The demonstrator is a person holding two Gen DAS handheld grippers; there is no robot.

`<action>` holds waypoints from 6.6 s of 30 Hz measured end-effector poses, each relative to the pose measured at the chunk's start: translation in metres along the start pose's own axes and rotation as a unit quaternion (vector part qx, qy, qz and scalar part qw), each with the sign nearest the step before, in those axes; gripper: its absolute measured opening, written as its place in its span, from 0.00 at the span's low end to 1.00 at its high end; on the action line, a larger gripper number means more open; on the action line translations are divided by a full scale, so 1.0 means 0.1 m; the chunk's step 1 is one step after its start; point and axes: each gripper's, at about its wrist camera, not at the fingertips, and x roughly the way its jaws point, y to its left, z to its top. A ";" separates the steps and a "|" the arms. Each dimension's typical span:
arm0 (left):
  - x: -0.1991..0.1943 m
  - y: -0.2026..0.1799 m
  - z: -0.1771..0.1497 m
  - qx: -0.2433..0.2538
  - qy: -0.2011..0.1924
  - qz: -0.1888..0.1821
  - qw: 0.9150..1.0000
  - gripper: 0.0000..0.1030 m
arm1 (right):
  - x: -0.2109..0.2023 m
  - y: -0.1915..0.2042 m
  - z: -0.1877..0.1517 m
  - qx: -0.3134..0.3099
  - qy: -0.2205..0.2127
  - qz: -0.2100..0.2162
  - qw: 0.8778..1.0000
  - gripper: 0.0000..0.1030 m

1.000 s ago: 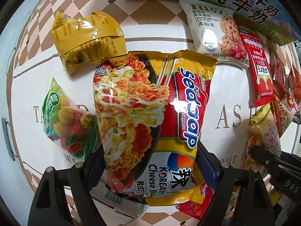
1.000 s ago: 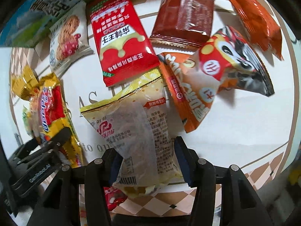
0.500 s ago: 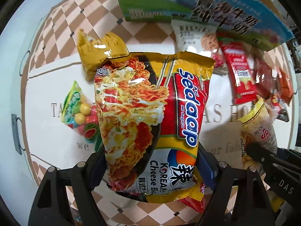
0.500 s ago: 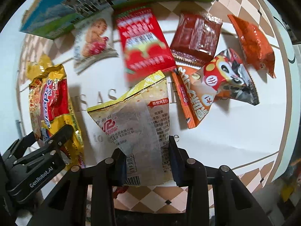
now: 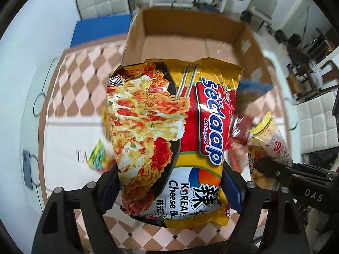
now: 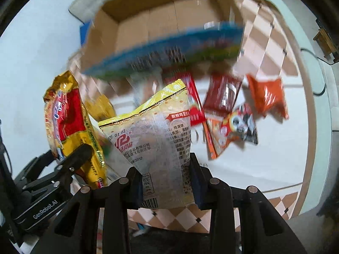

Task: Organize snacks
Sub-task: 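Lift both held packs and carry them over the cardboard box, then open both tools to drop the packs into the box, then grasp the white wafer pack with left tool while right tool grasps red spicy-strip packet, then carry both packets over the box and open the left tool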

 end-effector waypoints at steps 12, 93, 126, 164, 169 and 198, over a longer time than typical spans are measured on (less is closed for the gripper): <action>0.13 -0.13 1.49 -0.020 -0.004 -0.051 0.998 0.80 | -0.32 -0.03 1.42 0.024 -0.081 0.029 0.996 0.36; 0.62 0.75 -0.50 -0.275 0.122 -0.007 0.954 0.96 | 0.82 -0.20 0.78 0.005 0.049 -0.070 0.996 0.90; 1.52 0.11 -0.91 -0.143 0.177 0.056 0.972 0.50 | 1.93 0.06 0.87 -0.060 0.109 -0.166 0.978 0.53; 1.24 -0.59 -0.95 -0.121 0.166 0.016 0.979 0.51 | 1.64 0.25 -0.08 -0.066 0.101 -0.157 0.980 0.36; 0.95 -0.73 -0.79 -0.116 0.140 0.004 0.983 0.51 | 1.29 0.23 -0.05 -0.060 0.083 -0.125 0.987 0.35; 0.45 -0.47 2.07 -0.021 0.071 -0.010 0.997 0.51 | 0.27 0.41 2.22 -0.046 -0.028 -0.040 0.998 0.34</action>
